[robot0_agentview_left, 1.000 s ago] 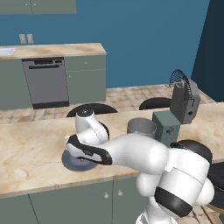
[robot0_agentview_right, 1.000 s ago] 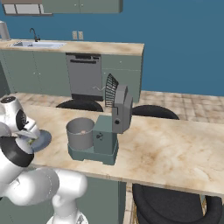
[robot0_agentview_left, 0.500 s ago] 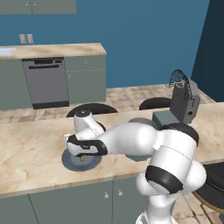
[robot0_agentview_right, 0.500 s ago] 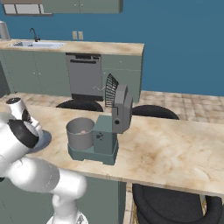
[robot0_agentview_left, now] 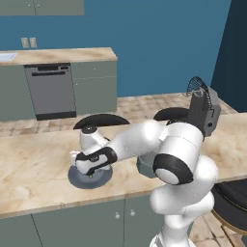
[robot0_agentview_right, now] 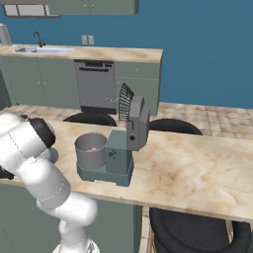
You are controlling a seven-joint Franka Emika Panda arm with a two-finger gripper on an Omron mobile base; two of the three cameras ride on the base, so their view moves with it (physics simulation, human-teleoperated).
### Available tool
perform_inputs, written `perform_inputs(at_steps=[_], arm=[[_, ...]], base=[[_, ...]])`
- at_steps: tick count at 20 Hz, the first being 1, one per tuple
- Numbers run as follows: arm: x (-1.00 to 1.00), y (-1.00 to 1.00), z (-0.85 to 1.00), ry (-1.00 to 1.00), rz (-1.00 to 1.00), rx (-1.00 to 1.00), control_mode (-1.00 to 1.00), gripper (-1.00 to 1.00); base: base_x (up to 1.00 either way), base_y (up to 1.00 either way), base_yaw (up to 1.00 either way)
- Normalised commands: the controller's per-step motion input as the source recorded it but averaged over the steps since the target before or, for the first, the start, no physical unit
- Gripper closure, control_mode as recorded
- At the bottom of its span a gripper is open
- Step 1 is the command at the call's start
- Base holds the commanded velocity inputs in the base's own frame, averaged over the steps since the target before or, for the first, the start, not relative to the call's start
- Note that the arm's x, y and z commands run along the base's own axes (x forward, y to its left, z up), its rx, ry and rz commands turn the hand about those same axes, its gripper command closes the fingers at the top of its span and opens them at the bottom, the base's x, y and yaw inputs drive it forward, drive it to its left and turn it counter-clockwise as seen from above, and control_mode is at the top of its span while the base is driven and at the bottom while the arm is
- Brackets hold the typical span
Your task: Add butter and sugar cubes to the stand mixer bowl and then turn on the stand mixer to begin making frosting.
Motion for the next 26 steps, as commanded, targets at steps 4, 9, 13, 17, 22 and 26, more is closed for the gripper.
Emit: perform_inputs(at_steps=[4, 9, 13, 17, 22, 26], arm=[[0.11, 0.16, -0.32, 0.04, -0.06, 0.00, -1.00, -1.00], [0.01, 0.10, -0.20, 0.04, -0.08, 0.00, -1.00, 1.00], [-0.05, -0.04, 0.10, 0.00, -0.08, 0.00, -1.00, 1.00], [-0.02, -0.16, 0.47, 0.01, -0.10, 0.00, -1.00, 1.00], [-0.07, -0.22, 0.92, 0.00, -0.11, 0.03, -1.00, 1.00], [-0.16, -0.38, 1.00, 0.00, -0.09, 0.02, -1.00, 1.00]], base=[[0.00, 0.00, 0.00], [0.00, 0.00, 0.00], [0.00, 0.00, 0.00], [0.00, 0.00, 0.00], [0.00, 0.00, 0.00], [0.00, 0.00, 0.00]])
